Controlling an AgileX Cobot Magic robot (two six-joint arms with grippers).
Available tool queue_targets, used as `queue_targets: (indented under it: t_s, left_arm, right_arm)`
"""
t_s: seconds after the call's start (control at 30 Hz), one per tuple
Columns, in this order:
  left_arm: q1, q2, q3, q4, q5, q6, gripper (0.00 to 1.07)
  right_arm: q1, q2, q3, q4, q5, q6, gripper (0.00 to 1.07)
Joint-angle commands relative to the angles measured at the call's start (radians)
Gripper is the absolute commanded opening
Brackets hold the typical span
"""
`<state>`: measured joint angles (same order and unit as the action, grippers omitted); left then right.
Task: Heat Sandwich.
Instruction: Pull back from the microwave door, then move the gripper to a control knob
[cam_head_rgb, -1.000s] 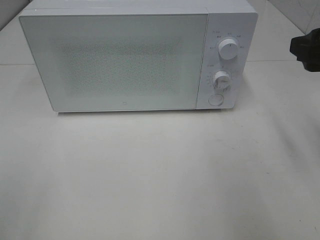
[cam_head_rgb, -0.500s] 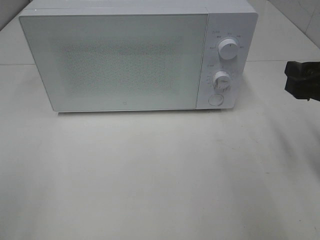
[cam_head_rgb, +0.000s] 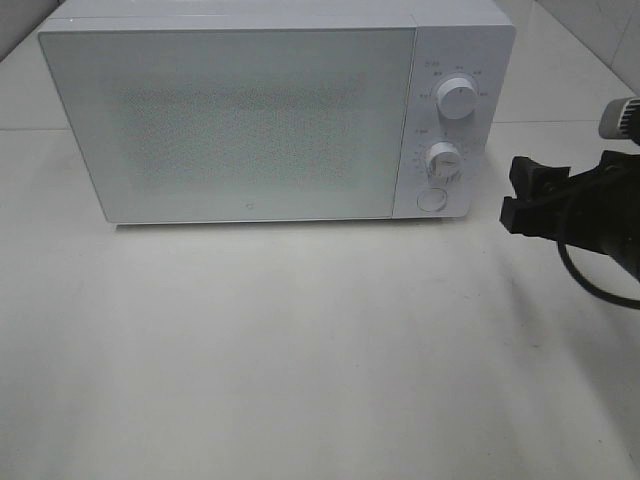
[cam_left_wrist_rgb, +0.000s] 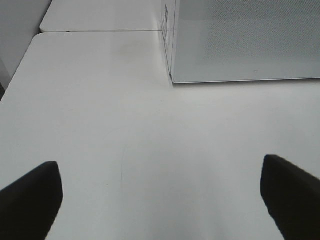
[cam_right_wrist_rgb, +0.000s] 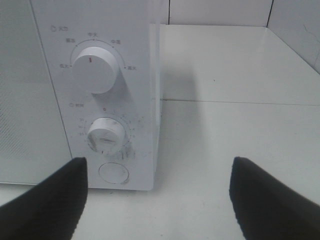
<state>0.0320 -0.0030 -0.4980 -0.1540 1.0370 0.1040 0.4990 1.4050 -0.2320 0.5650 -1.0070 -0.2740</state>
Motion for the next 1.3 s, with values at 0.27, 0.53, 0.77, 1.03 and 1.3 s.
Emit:
queue_targets:
  t_s: [0.27, 0.53, 0.77, 1.03, 1.3]
  left_arm:
    - [0.0, -0.03, 0.003, -0.001, 0.0, -0.002, 1.01]
    - [0.0, -0.03, 0.003, -0.001, 0.0, -0.002, 1.01]
    - [0.0, -0.03, 0.003, -0.001, 0.0, -0.002, 1.01]
    - [0.0, -0.03, 0.003, -0.001, 0.0, -0.002, 1.01]
    - [0.0, -0.03, 0.003, -0.001, 0.0, -0.002, 1.01]
  right_arm:
    - [0.194, 0.082, -0.002, 0.224, -0.164, -0.025, 0.76]
    - [0.346, 0.181, -0.002, 0.364, -0.287, -0.042, 0.76]
    - [0.356, 0.206, -0.002, 0.368, -0.304, -0.042, 0.76]
    - [0.354, 0.206, -0.011, 0.371, -0.308, -0.034, 0.77]
    - [0.269, 0.253, -0.087, 0.328, -0.276, -0.033, 0.77]
